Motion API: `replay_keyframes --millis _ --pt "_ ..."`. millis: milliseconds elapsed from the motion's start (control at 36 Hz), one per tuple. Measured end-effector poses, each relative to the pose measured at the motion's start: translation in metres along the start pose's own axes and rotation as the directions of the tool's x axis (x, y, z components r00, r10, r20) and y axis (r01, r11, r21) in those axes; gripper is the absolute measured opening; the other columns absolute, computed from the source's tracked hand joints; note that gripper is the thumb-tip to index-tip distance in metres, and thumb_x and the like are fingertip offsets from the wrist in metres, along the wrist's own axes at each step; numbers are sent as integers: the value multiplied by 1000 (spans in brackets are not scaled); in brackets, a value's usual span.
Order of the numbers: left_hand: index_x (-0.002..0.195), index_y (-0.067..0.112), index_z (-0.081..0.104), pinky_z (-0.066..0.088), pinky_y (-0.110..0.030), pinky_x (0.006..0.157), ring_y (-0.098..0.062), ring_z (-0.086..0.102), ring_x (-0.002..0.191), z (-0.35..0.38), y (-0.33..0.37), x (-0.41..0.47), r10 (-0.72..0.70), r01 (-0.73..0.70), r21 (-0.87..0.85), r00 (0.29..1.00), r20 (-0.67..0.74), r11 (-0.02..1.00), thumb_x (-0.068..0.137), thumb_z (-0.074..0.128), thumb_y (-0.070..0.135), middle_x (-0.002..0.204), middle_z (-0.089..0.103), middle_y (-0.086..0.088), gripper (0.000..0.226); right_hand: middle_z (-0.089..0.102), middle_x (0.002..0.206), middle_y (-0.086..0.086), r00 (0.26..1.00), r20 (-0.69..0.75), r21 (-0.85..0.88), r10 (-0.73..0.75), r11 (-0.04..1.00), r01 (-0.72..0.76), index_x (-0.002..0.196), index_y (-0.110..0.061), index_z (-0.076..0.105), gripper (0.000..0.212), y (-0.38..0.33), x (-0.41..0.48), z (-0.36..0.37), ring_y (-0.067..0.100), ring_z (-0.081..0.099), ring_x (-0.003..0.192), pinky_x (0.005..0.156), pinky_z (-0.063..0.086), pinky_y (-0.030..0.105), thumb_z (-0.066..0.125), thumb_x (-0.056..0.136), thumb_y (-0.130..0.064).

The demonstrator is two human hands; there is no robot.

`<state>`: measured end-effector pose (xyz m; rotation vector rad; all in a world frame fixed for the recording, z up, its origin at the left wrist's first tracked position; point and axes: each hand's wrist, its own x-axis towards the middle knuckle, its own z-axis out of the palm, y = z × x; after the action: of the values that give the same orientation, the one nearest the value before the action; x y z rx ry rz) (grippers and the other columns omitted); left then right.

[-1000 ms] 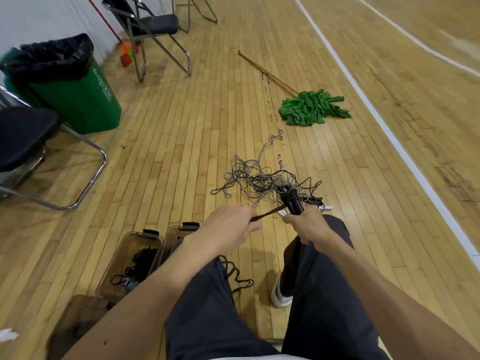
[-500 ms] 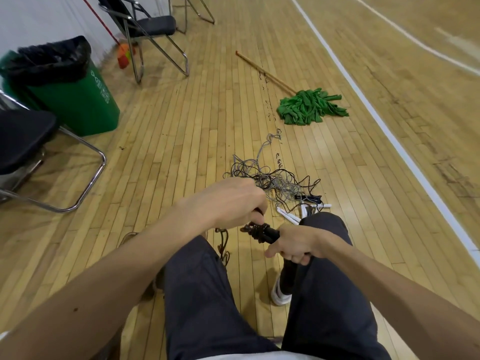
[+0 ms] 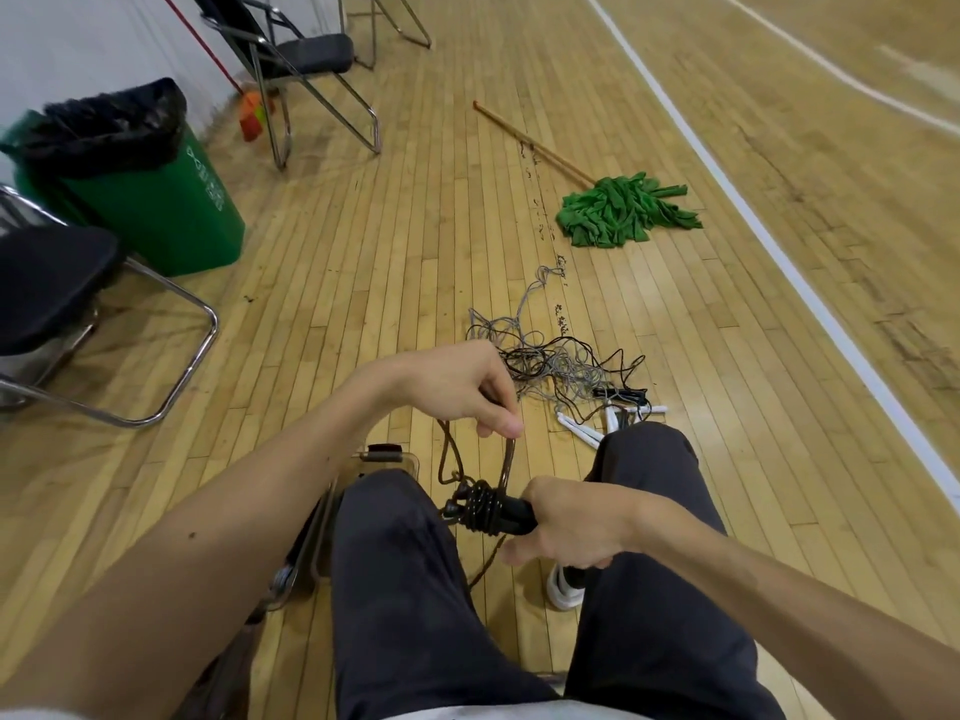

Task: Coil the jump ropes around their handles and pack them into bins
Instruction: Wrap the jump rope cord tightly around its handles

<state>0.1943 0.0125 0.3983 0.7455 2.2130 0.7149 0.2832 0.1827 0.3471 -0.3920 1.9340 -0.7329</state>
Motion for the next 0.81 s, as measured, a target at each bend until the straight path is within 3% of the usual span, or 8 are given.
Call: replay_keyframes --millis 139,250,389,500,556,667,750,806 --pt "82 20 76 55 -21 71 -11 67 70 10 -11 3 5 -3 -147 1000 14 989 86 76 17 83 74 -17 5 43 62 5 996 -36 -5 -77 997 76 72 -16 48 36 -4 -6 7 24 41 52 53 37 35 64 98 -36" --pt "83 18 76 51 -17 64 -8 64 66 17 -16 5 -21 23 -223 1000 10 974 85 77 18 74 73 -7 3 40 56 -3 986 -52 35 -158 986 160 65 -17 43 41 -3 -9 10 19 38 53 58 34 38 64 98 -32" --pt "87 11 76 36 -19 49 -11 43 50 31 -17 8 -12 10 -348 1000 -2 938 88 73 23 63 65 1 13 40 49 -10 961 -100 209 -257 939 273 62 -22 45 41 -10 -17 8 12 33 43 49 29 32 64 98 -24" --pt "88 -4 71 48 -28 62 -17 55 62 36 -26 7 -12 -55 -427 989 -151 902 98 60 10 68 64 -5 20 38 51 0 935 -227 417 -274 840 347 70 -16 47 35 -12 -24 -6 15 30 38 37 27 25 66 98 -23" --pt "83 7 69 46 -37 65 -31 52 67 40 -31 3 5 -89 -418 980 -197 904 97 57 6 75 61 -15 19 37 51 0 923 -267 472 -277 798 376 68 -16 47 35 -10 -27 -13 14 30 36 35 28 23 66 97 -22" --pt "71 12 54 34 -24 50 -7 41 49 48 -26 1 -83 -53 -477 962 -260 877 101 48 2 56 52 7 33 35 50 1 904 -343 493 -256 770 405 68 -13 50 34 -6 -27 -19 13 28 37 36 27 21 65 98 -20" --pt "86 -9 62 34 -20 45 -11 41 48 53 -23 2 -118 -54 -528 951 -287 847 103 53 15 62 50 -12 31 33 50 -1 887 -390 517 -246 739 432 70 -12 53 31 -3 -26 -24 12 26 37 37 24 20 64 98 -19" --pt "91 -16 60 34 -21 45 -12 40 45 56 -24 3 -154 -38 -563 945 -289 826 102 54 25 58 49 -9 42 31 51 -1 881 -410 539 -234 717 442 72 -13 54 29 1 -25 -29 12 24 38 38 22 21 64 98 -21"
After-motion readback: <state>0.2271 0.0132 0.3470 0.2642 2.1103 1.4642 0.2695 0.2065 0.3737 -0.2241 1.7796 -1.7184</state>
